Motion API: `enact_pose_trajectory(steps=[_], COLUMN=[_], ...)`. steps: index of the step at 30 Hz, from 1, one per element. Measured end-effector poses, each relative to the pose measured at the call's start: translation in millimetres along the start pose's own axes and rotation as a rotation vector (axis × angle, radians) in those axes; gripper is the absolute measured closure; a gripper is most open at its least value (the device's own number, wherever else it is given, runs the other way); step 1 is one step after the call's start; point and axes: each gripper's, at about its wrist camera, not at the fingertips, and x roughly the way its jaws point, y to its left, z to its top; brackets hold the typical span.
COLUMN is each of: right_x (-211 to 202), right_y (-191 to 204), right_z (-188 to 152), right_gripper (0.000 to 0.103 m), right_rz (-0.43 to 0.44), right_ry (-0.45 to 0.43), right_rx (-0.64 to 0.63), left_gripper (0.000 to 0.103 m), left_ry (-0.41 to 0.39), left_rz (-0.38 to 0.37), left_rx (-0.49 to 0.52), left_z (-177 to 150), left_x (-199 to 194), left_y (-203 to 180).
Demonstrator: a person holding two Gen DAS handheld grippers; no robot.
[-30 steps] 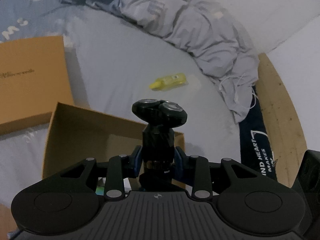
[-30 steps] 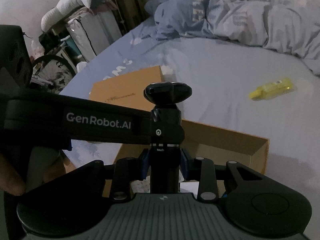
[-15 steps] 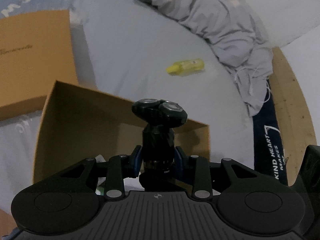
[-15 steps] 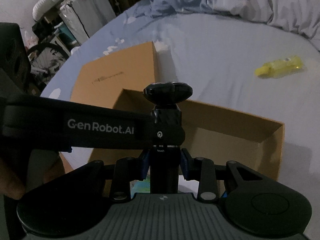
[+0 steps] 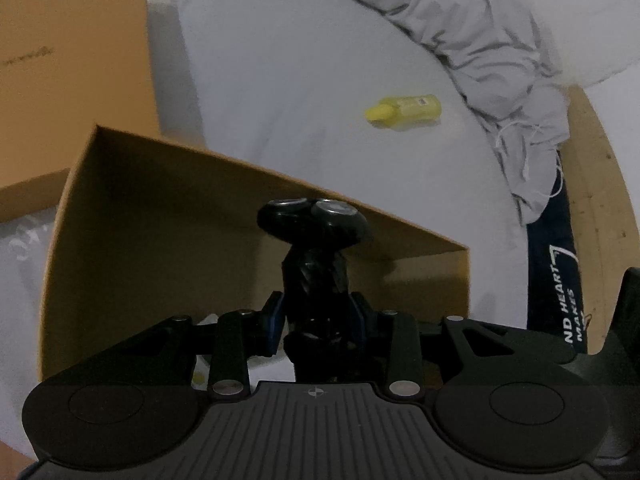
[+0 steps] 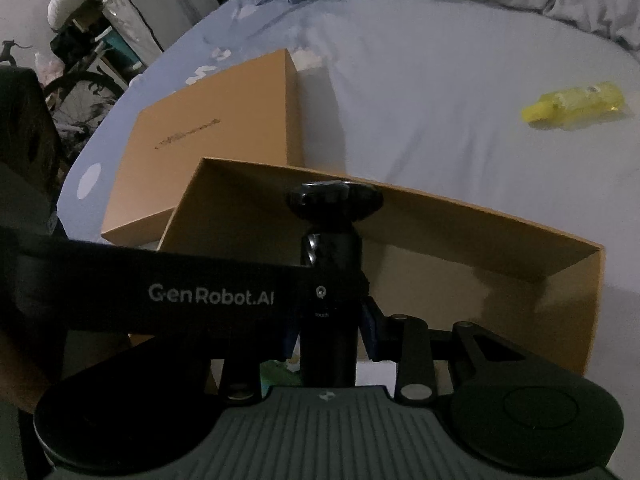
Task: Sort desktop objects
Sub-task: 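Carry the tripod stick over the cardboard box and lower it, then lower the tripod stick into the box and open the left tool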
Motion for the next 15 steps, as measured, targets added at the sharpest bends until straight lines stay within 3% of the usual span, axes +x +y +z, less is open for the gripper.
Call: enact_pose_trajectory(steps=[15], right_x=[39.0], right_y=[-16.6], right_z=[8.2], right_gripper=[0.066], right_rz=[0.018], right_ry=[0.097], right_rx=[0.009], left_gripper=[0.062], left_ry=[0.040], left_rz=[0.077], left_rx=[-0.007], left_z=[7.3], left_x=[39.5], left_y=[16.6])
